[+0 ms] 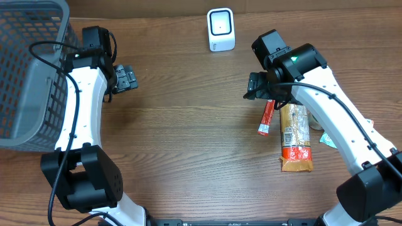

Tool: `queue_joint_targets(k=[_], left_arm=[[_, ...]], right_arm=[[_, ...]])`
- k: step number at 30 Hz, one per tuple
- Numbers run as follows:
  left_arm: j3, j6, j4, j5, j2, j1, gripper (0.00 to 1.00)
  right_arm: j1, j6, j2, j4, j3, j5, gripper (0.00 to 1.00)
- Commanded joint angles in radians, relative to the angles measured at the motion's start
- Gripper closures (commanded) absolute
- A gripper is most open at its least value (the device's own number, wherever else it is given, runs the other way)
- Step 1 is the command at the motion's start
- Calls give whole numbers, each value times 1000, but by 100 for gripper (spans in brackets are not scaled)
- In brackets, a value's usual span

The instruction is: Scan the item barcode

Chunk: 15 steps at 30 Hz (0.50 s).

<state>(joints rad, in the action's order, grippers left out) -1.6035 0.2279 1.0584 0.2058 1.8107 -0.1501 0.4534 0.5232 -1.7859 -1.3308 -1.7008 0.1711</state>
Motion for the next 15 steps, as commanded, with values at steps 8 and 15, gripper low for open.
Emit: queue_joint_targets(k=[8, 15], left_arm=[[-18, -11, 0, -5, -8, 8, 0], [-18, -11, 0, -5, -8, 8, 0]], right_arm=[[-23, -4, 398, 239, -6, 11, 0], [-53, -164, 644, 330, -5, 11, 0]])
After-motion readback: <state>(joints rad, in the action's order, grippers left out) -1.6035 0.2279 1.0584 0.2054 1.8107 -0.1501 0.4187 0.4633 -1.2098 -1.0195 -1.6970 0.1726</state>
